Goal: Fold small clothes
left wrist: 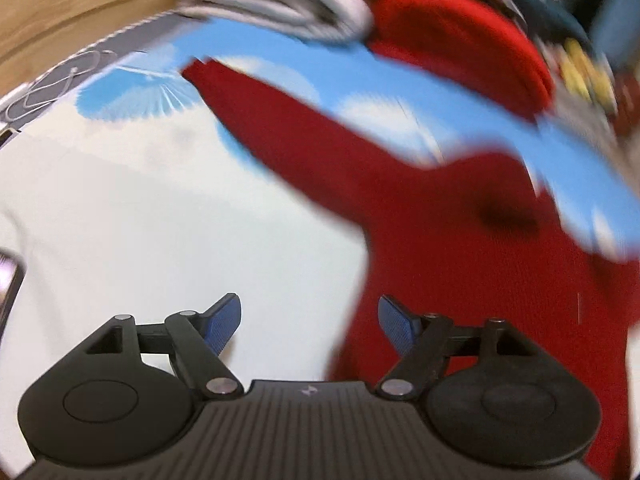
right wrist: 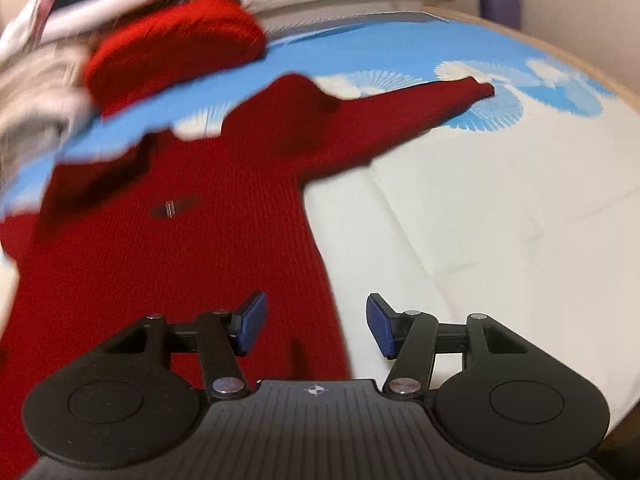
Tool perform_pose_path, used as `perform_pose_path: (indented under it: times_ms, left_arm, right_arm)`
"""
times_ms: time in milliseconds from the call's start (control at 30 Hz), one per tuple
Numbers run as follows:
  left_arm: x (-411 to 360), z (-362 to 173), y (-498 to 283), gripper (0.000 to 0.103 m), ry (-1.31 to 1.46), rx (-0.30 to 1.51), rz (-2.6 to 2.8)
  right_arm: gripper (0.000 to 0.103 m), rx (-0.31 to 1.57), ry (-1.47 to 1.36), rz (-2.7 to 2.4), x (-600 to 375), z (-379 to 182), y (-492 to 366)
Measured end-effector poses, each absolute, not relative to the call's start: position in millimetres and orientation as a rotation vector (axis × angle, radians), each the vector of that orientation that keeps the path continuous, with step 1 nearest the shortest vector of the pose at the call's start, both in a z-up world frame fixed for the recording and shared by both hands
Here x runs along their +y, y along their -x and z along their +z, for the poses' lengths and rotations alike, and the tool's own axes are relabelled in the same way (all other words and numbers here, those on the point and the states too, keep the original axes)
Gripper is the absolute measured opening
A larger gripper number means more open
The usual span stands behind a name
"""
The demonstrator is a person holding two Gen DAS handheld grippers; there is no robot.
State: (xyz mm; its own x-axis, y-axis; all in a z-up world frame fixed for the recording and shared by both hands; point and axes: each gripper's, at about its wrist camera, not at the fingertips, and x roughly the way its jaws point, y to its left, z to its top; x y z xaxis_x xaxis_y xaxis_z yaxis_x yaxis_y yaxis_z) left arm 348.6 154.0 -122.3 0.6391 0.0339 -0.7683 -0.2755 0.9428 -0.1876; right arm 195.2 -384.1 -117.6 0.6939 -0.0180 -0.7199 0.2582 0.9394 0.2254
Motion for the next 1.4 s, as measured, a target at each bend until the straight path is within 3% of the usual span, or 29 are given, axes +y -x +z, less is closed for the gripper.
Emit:
perform_pose_path:
  times_ms: [133,267,467,500,533,567,767,967,1067,1133,1200,1233,1400]
  left_arm:
    - [186.7,-128.7,-438.9,0.08,0.44,0.804,0.246]
    - [207.1,-158.3,-522.7,0.08,0.492,0.867,0.341]
    - [228.7,-177.8,-562.0,0.084,0.532,0.842,0.402]
    - [227.5,-175.9,-566.1,0.067,0.527,0.837,0.386]
    - [225.4,-173.5,-568.7,0.022,0.507,0.835,0.397]
    - [225.2,-173.3,-571.0,0.014,0.475,0.842,0.403]
    - [241.5,-157.7,-499.9,0.014,0.477,0.789,0.601]
    - [258.9,-165.5,-455.3,0.021,0.603,0.787,0.582]
    - [261.5,-158.1,-453.3,0.031,0.617,0.731,0.542]
    - [264.4,-153.2,-451.3,0.059,0.628,0.706,0.52]
    - [268.5,-150.5,-447.8,0.081,0.646,0.666,0.54]
    - [270.1,-148.9,-445.3,0.088,0.644,0.646,0.562]
    - [284.2,-148.4,-439.3,0.089,0.665,0.634,0.598]
  right_arm:
    - [0.057,0.802,-0.346,-0.163,-373.2,-120.0,-224.2]
    - [0.057,0.815,-0.254,-0.126,-353.4,-125.7,-238.6]
    - [0.057,0.865,-0.23,-0.125,-344.8,-136.9,-257.7]
    - [0.057,0.87,-0.229,-0.123,-343.1,-138.1,-259.6]
    - [0.057,0.874,-0.224,-0.122,-339.0,-139.8,-261.6]
    - [0.057,0.876,-0.215,-0.117,-336.5,-140.8,-260.9]
    - [0.057,0.863,-0.203,-0.117,-333.8,-138.3,-256.4]
    - [0.057,0.855,-0.218,-0.104,-338.1,-134.2,-252.4]
    - [0.057,0.838,-0.225,-0.097,-339.9,-131.1,-249.8]
    - [0.057,0.831,-0.23,-0.108,-344.8,-130.4,-249.5]
    - [0.058,0.825,-0.258,-0.129,-351.9,-129.5,-249.2]
    - [0.059,0.822,-0.279,-0.137,-356.9,-129.3,-249.2]
    - [0.067,0.748,-0.431,-0.164,-399.3,-119.5,-259.2]
